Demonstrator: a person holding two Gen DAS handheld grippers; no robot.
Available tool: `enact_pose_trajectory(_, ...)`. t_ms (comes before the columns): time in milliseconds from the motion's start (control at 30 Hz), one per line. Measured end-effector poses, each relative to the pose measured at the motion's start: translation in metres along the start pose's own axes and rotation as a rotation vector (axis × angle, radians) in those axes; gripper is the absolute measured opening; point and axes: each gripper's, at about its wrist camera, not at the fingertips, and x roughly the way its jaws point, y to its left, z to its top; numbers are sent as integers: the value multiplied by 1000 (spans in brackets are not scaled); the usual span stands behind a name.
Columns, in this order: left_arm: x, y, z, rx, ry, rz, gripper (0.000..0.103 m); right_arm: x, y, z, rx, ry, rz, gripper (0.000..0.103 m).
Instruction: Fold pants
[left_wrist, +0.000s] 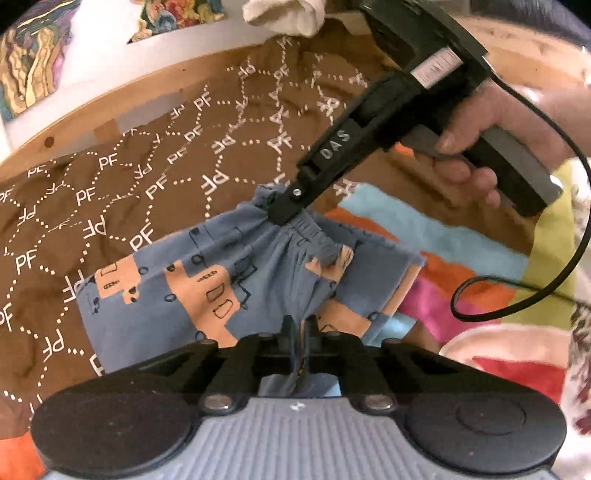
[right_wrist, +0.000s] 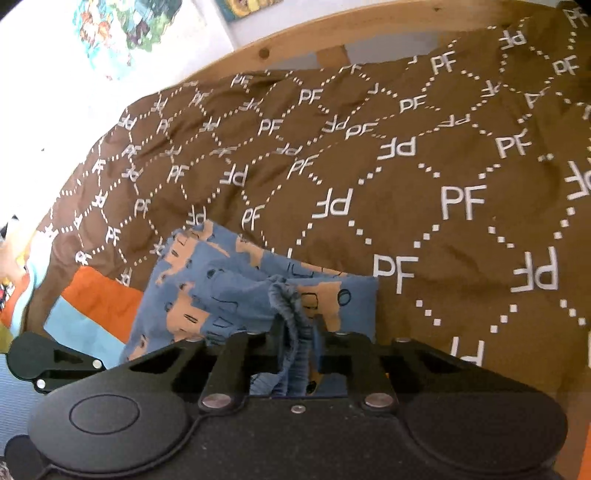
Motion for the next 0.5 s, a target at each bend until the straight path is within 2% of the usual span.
enact_pose_trajectory(133,-14,9,6,-74,-29,-76,4,-23,9,3,1,11,-32,8)
enact_pose_trajectory(200,-17,7,6,-65,-35,-98,4,-32,11,5,13,41,-61,8)
enact_pose_trajectory(267,-8,1,5,-30,-8,-97,5,-34,12,5,2,70,-84,10)
enact_pose_trajectory(367,13,-1,-1,-33,56,-100,11,-18,14,-1,-75,101,-168,28)
enact_pose_trajectory(433,7,3,-2,-77,47,-124,20,-12,10,-8,-81,107,-188,38)
enact_pose_trajectory(500,-5,11,-2,-123,24,-149,65,-19,10,-13,-94,74,-203,52)
